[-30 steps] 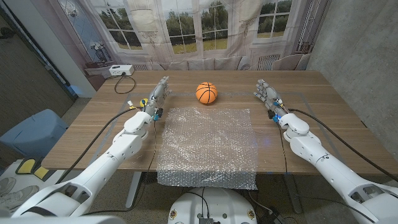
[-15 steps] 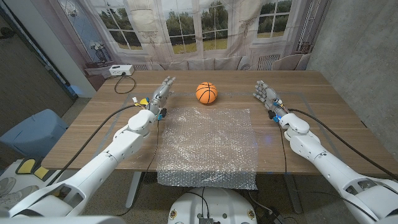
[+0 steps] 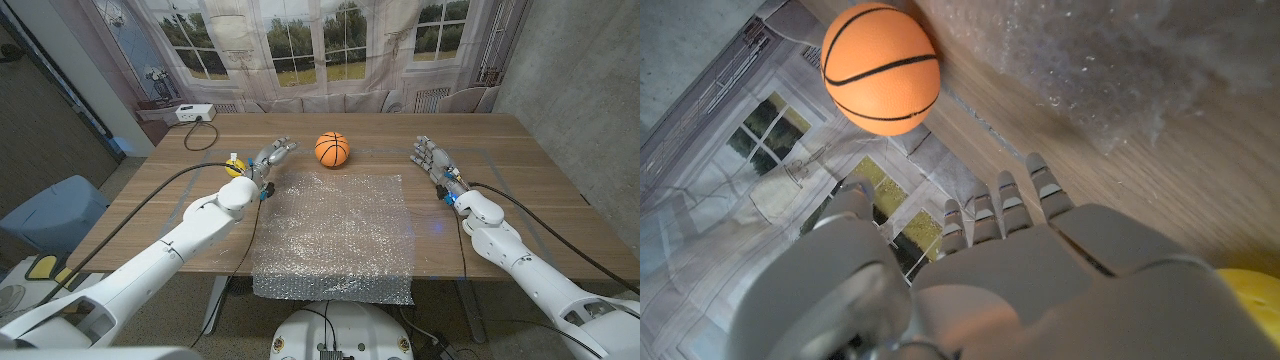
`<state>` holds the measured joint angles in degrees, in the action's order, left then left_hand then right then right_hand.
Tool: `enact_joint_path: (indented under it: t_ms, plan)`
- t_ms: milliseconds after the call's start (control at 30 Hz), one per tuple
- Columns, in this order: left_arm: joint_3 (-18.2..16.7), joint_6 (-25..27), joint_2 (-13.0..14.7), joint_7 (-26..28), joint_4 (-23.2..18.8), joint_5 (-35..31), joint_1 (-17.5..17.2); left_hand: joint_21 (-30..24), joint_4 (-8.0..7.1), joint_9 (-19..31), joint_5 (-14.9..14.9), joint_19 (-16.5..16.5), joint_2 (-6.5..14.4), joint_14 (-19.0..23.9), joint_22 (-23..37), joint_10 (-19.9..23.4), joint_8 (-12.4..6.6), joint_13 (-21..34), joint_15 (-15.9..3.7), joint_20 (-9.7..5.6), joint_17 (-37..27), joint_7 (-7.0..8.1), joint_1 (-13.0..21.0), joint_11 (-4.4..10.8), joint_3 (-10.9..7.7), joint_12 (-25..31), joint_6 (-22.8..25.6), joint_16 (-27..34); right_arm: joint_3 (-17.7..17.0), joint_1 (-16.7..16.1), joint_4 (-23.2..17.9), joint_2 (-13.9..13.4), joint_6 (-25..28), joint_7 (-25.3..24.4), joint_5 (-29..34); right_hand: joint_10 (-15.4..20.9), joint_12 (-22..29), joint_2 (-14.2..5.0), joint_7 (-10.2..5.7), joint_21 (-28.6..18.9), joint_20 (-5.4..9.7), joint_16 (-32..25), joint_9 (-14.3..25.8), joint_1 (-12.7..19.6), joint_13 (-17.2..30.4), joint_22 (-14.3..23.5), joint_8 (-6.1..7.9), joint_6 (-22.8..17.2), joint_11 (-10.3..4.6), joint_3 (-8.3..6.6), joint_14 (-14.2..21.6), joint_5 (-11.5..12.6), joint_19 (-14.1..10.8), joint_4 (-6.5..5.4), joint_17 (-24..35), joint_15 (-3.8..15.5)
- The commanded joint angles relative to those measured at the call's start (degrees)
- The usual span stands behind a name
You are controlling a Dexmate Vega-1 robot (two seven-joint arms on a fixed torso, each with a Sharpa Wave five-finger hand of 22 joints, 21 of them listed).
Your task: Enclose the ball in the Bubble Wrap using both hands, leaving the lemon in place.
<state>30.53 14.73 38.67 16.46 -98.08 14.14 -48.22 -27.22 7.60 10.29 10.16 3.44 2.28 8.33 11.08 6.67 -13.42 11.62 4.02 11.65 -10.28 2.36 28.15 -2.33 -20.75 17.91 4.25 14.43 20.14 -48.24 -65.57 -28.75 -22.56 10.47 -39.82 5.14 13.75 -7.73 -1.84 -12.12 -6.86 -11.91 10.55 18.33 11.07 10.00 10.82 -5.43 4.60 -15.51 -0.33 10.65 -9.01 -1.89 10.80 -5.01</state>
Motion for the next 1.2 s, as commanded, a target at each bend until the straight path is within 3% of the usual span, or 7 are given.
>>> enact_joint_path:
  t_ms: [33, 333, 433, 533, 900, 1100, 1200]
  plan:
    - [6.6, 21.0, 4.7, 4.7, -12.1, -13.4, 1.6, -0.8, 1.64, 0.3, 0.1, 2.4, -0.8, 3.4, 0.0, 2.8, -0.37, 0.3, -2.11, -0.34, -0.3, 0.73, 2.6, 1.38, -0.52, 0.8, 2.2, 0.7, -1.0, -3.3, -1.9, -0.9, -1.5, -0.3, -0.8, 0.1, -0.2, 0.07, -0.07, 0.0, -0.19, 0.0, 0.1, 0.3, 0.1, 0.3, 0.23, -0.5, 0.34, -0.43, 0.3, 0.3, -0.6, -0.08, 0.3, -0.53]
    - [14.8, 40.6, 6.4, 3.2, -19.4, -25.6, 6.0, -1.3, 2.11, 0.5, 0.4, 5.3, -3.9, 6.8, 0.0, 6.0, -0.95, 0.7, -4.03, -0.29, -0.5, 0.86, 5.4, 2.77, 0.11, 1.4, 6.3, 1.0, -1.2, -3.6, -1.4, -0.6, -2.2, 0.3, -1.3, 0.2, -0.3, 0.11, -0.07, 0.0, -0.17, 0.0, 0.1, 0.1, 0.1, 0.3, 0.24, -0.6, 0.42, -0.41, 0.4, 0.2, -0.6, -0.13, 0.3, -0.55]
    - [22.7, 51.0, 7.2, -2.8, -21.4, -30.5, 12.3, -1.5, 1.39, 0.5, 0.5, 6.4, -5.2, 8.0, 0.0, 7.4, -1.02, 0.9, -4.42, -0.18, -0.8, 0.92, 4.4, 2.88, 1.19, 1.7, 7.6, 1.3, -1.2, -3.6, -1.1, -0.4, -2.5, 0.5, -1.3, 0.2, -0.4, 0.11, -0.06, 0.0, -0.21, 0.0, 0.1, 0.0, 0.1, 0.3, 0.23, -0.6, 0.42, -0.40, 0.4, 0.2, -0.6, -0.16, 0.4, -0.59]
    - [27.4, 55.6, 7.6, -6.5, -21.7, -32.2, 16.4, -1.6, 0.97, 0.5, 0.6, 7.2, -5.9, 9.1, 0.0, 7.9, -0.97, 1.0, -4.87, -0.29, -0.9, 1.00, 3.7, 2.93, 1.82, 1.8, 8.2, 1.7, -1.2, -3.6, -0.8, -0.3, -2.7, 0.6, -1.4, 0.2, -0.4, 0.12, -0.09, 0.0, -0.23, 0.0, 0.1, 0.0, 0.1, 0.3, 0.22, -0.6, 0.45, -0.40, 0.4, 0.2, -0.6, -0.18, 0.4, -0.54]
    - [43.1, 65.3, 7.5, -15.7, -20.0, -34.0, 29.7, -2.0, 0.41, 0.6, 1.3, 9.4, -7.5, 11.9, 0.0, 11.7, -1.29, 1.4, -6.27, -0.65, -1.0, 1.18, 2.5, 4.07, 3.24, 2.8, 11.4, 2.3, -1.5, -3.9, -0.6, -0.1, -3.2, -0.1, -1.5, 0.3, -0.6, 0.17, -0.11, 0.1, -0.30, 0.0, 0.1, -0.2, 0.1, 0.3, 0.21, -0.6, 0.43, -0.40, 0.5, 0.2, -0.6, -0.21, 0.4, -0.68]
    - [44.9, 65.3, 5.3, -27.2, -16.2, -49.1, 29.3, -2.3, 0.86, 0.6, 1.7, 10.7, -7.8, 12.7, 0.0, 12.2, -1.28, 1.5, -6.70, -0.70, -0.9, 1.38, 3.6, 4.20, 3.21, 2.8, 12.2, 2.3, -1.5, -3.2, 0.4, 0.4, -3.3, 0.1, -1.5, 0.4, -0.6, 0.17, -0.11, 0.1, -0.39, 0.0, 0.1, -0.3, 0.1, 0.3, 0.21, -0.6, 0.35, -0.41, 0.5, 0.2, -0.6, -0.22, 0.4, -0.64]
    - [46.0, 65.3, 4.0, -28.9, -14.0, -52.4, 29.7, -2.5, 0.73, 0.6, 1.9, 11.7, -7.9, 14.1, 0.0, 13.4, -1.47, 1.6, -6.98, -0.75, -0.9, 0.99, 3.8, 4.54, 3.30, 3.0, 13.4, 2.6, -1.4, -2.8, 1.1, 0.7, -3.3, 0.1, -1.4, 0.4, -0.6, 0.19, -0.08, 0.1, -0.42, 0.0, 0.1, -0.3, 0.1, 0.3, 0.21, -0.6, 0.42, -0.41, 0.5, 0.2, -0.6, -0.22, 0.4, -0.69]
